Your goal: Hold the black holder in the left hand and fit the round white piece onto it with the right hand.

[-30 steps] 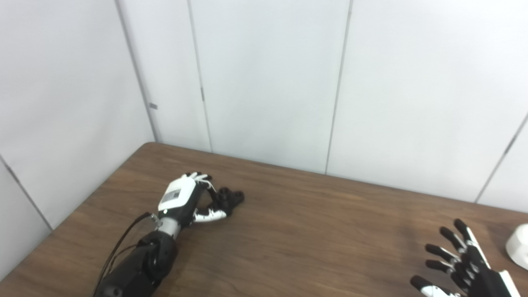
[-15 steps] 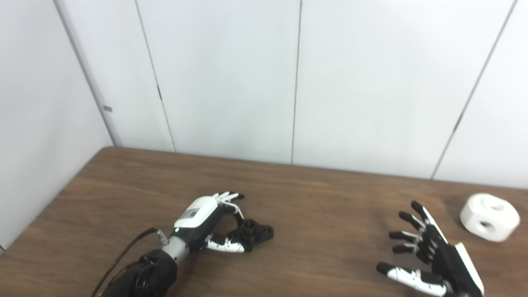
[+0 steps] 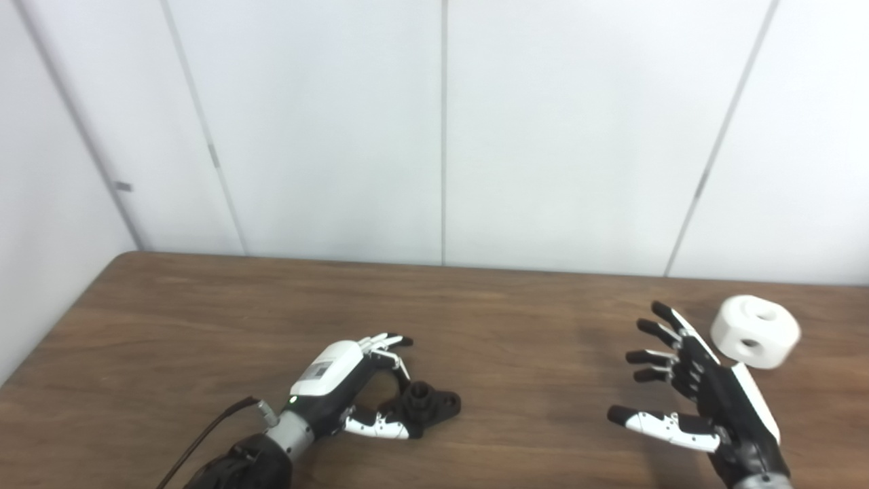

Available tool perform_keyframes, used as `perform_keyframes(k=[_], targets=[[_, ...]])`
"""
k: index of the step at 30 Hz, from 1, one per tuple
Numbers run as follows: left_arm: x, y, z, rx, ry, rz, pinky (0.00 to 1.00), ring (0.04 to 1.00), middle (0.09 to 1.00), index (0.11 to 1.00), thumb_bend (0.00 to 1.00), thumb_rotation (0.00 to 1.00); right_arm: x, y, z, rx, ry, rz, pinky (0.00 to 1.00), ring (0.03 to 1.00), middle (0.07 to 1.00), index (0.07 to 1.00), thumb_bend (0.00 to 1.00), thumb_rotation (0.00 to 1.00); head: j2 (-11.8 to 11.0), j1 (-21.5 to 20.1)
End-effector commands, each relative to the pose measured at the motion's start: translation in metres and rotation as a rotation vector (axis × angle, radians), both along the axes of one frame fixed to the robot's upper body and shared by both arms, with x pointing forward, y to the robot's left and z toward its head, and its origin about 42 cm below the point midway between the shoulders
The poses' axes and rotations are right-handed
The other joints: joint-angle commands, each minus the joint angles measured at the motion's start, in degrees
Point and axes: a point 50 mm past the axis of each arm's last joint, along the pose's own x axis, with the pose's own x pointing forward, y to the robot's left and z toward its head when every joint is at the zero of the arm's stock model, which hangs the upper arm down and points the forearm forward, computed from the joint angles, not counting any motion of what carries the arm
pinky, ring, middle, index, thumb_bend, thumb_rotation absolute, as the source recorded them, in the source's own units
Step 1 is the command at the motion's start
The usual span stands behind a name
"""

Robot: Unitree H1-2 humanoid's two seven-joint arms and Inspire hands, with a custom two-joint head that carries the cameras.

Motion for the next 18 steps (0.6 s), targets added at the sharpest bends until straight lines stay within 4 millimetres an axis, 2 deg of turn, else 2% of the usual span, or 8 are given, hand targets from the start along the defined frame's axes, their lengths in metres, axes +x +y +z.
perform_keyframes(k=[1,6,10,15,17,18], targets=[[-0.006,-0.017,-0.014,0.053,0.053,-0.092,0.95,0.945,0.899,0.484,0.52,0.05,0.001,-0.004,0.023,-0.018,-0.081,0.004,0.61,0.708,0.869,0.918,0.7,0.06,0.09,-0.58],[-0.007,-0.022,-0.022,0.078,0.062,-0.135,0.96,0.94,0.893,0.484,0.52,0.05,-0.001,-0.016,0.035,-0.07,-0.107,-0.014,0.61,0.711,0.861,0.907,0.71,0.08,0.1,-3.38],[-0.005,-0.022,-0.029,0.084,0.064,-0.155,0.91,0.928,0.886,0.483,0.52,0.05,0.001,-0.03,0.052,-0.156,-0.125,-0.041,0.58,0.704,0.856,0.901,0.72,0.1,-0.26,-7.4],[-0.006,-0.017,-0.033,0.08,0.08,-0.161,0.91,0.931,0.882,0.484,0.52,0.05,0.009,-0.061,0.08,-0.317,-0.169,-0.101,0.52,0.646,0.796,0.874,0.72,0.08,-1.92,-12.02],[-0.007,-0.014,-0.034,0.086,0.082,-0.162,0.9,0.928,0.881,0.484,0.52,0.05,0.013,-0.071,0.092,-0.379,-0.185,-0.121,0.49,0.626,0.779,0.856,0.73,0.07,-3.1,-15.47],[-0.007,-0.013,-0.034,0.089,0.083,-0.163,0.9,0.928,0.88,0.484,0.52,0.05,0.015,-0.077,0.098,-0.41,-0.194,-0.133,0.47,0.62,0.774,0.845,0.74,0.07,-3.1,-15.47]])
